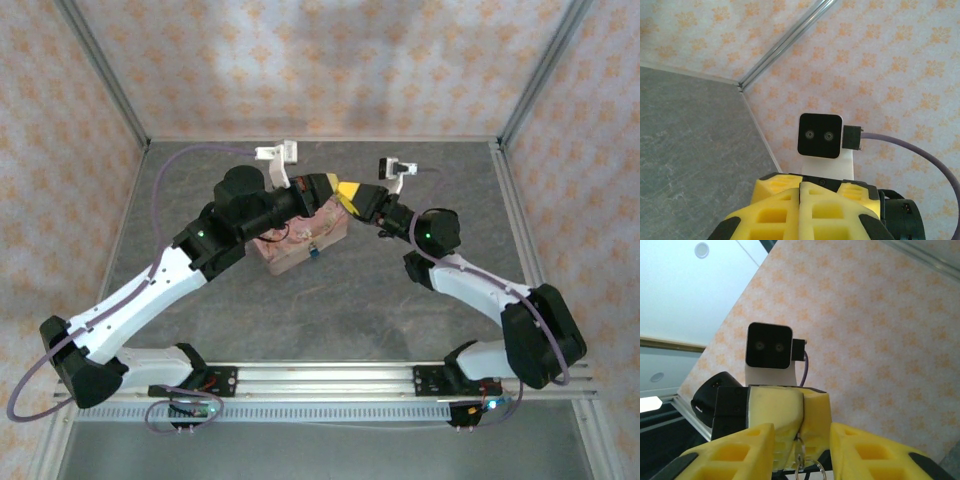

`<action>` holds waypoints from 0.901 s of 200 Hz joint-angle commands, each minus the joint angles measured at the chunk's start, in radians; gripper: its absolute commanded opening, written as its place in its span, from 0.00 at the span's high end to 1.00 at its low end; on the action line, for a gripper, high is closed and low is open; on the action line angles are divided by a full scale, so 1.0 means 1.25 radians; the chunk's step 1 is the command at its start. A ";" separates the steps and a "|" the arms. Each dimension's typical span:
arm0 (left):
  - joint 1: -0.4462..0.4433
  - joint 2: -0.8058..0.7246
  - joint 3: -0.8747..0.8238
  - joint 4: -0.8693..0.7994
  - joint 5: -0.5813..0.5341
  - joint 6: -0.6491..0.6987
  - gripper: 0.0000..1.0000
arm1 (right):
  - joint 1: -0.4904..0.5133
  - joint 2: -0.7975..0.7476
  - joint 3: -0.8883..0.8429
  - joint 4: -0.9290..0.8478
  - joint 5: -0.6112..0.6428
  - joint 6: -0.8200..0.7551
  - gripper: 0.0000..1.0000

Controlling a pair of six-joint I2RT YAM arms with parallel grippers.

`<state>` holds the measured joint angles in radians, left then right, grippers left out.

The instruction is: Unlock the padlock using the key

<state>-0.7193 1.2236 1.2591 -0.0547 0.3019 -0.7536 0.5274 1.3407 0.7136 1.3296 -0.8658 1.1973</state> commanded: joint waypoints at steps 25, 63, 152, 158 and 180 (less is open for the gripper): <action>0.003 -0.018 -0.006 0.029 -0.006 -0.007 1.00 | 0.008 0.008 0.034 0.058 -0.042 -0.002 0.70; 0.002 -0.026 -0.011 0.028 -0.025 -0.006 1.00 | 0.008 0.004 0.028 0.049 -0.047 -0.008 0.68; 0.002 -0.021 -0.016 0.036 -0.027 -0.017 1.00 | 0.013 0.001 0.047 0.023 -0.067 -0.020 0.76; 0.002 -0.021 -0.015 0.036 -0.028 -0.017 1.00 | 0.013 0.000 0.048 0.018 -0.067 -0.024 0.78; 0.002 -0.026 -0.016 0.038 -0.031 -0.017 1.00 | 0.013 0.000 0.047 0.005 -0.067 -0.032 0.83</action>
<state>-0.7185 1.2118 1.2415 -0.0357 0.2756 -0.7628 0.5362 1.3510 0.7353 1.3163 -0.9218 1.1873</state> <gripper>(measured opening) 0.062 0.195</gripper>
